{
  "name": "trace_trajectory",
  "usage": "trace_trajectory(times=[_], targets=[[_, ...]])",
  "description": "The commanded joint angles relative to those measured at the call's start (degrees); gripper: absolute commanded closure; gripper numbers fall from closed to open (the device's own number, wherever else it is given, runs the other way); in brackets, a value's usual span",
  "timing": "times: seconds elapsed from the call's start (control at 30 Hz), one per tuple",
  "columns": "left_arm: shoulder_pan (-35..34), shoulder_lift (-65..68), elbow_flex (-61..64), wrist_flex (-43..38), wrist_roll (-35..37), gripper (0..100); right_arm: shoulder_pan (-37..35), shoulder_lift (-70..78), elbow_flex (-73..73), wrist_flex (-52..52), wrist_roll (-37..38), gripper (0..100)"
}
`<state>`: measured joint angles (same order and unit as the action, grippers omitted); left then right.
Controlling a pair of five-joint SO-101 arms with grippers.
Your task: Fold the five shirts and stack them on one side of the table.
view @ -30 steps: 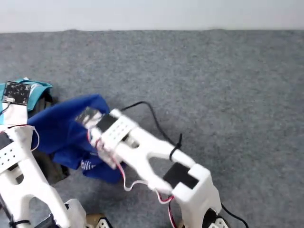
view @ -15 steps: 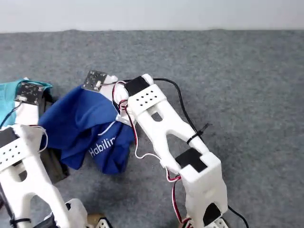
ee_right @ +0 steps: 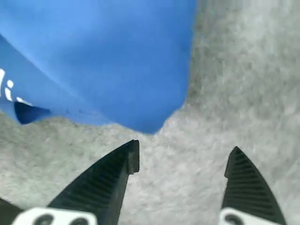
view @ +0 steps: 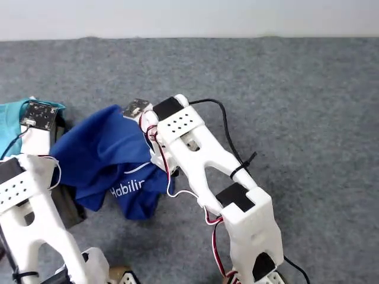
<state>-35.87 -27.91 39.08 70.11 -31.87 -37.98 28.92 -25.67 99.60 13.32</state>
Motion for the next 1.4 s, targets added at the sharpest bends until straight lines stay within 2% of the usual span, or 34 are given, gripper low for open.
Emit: trace_trajectory(times=[0.0,0.23,0.4,0.97,1.23,1.3,1.37], targets=[[0.4,-0.9,-2.0,-0.2,-0.2,99,-0.6,-0.7,-4.2,3.2,-5.9,70.1],[0.4,-0.9,-2.0,-0.3,-0.2,99,-5.7,-0.1,-4.1,3.1,-20.8,70.1],[0.4,-0.9,-2.0,-0.2,-0.2,99,-9.9,0.7,-4.1,2.2,-24.9,70.0],[0.4,-1.1,1.7,-1.1,-0.3,99,-10.1,14.9,-4.5,-9.6,-25.1,70.3],[0.2,-1.0,1.7,-3.5,-0.3,99,-11.7,18.3,-4.8,-10.1,-25.2,70.4],[0.2,-1.0,1.7,-3.5,-0.3,99,-12.4,19.0,-6.5,-9.7,-25.1,73.0],[0.2,-1.0,1.7,-3.5,-0.3,99,-13.0,19.6,-8.1,-9.6,-24.8,80.1]])
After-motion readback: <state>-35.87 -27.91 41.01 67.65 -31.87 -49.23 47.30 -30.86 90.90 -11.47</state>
